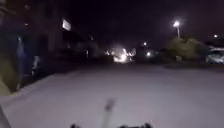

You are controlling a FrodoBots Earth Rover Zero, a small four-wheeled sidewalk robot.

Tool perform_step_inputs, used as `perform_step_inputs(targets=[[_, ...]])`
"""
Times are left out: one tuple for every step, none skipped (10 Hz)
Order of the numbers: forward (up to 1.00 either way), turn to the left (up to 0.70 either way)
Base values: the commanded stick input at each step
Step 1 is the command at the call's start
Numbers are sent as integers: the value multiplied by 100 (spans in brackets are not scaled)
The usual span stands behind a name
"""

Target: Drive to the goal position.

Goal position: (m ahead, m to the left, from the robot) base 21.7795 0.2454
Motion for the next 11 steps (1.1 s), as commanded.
perform_step_inputs(targets=[[85, 0], [85, 0], [85, 0], [85, 0], [85, 0], [85, 0], [85, 0], [85, 0], [85, 0], [85, 0], [85, 0]])
